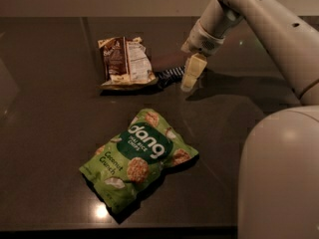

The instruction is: Pick rxbar blueberry

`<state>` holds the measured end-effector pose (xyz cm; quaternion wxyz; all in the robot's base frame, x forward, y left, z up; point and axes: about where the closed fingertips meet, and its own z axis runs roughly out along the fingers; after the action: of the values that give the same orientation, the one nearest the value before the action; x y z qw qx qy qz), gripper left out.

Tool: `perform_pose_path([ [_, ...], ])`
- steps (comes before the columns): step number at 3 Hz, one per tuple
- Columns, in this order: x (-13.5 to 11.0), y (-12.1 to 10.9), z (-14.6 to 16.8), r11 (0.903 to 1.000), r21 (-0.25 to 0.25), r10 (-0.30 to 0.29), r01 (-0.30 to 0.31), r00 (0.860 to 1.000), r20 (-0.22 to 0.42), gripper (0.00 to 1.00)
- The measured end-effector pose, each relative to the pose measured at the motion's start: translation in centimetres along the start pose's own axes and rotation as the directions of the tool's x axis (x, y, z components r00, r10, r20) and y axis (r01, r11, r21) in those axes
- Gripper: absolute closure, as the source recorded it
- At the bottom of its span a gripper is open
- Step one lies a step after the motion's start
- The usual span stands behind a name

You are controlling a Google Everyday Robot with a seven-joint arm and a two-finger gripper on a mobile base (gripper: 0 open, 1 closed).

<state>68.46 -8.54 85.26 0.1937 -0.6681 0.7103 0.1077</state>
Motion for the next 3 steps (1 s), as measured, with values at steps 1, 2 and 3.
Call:
perform_pose_path([
  [1, -0.5, -0.3, 1.7, 0.9998, -0.019, -0.005, 0.005, 1.0, -0.013, 0.0],
  [2, -0.9, -0.4, 2.7, 0.9995, -0.031, -0.008, 0.007, 0.999, -0.031, 0.0],
  [3, -1.1, -0.4, 3.3, 0.9992, -0.039, -0.008, 0.007, 0.999, -0.042, 0.06],
])
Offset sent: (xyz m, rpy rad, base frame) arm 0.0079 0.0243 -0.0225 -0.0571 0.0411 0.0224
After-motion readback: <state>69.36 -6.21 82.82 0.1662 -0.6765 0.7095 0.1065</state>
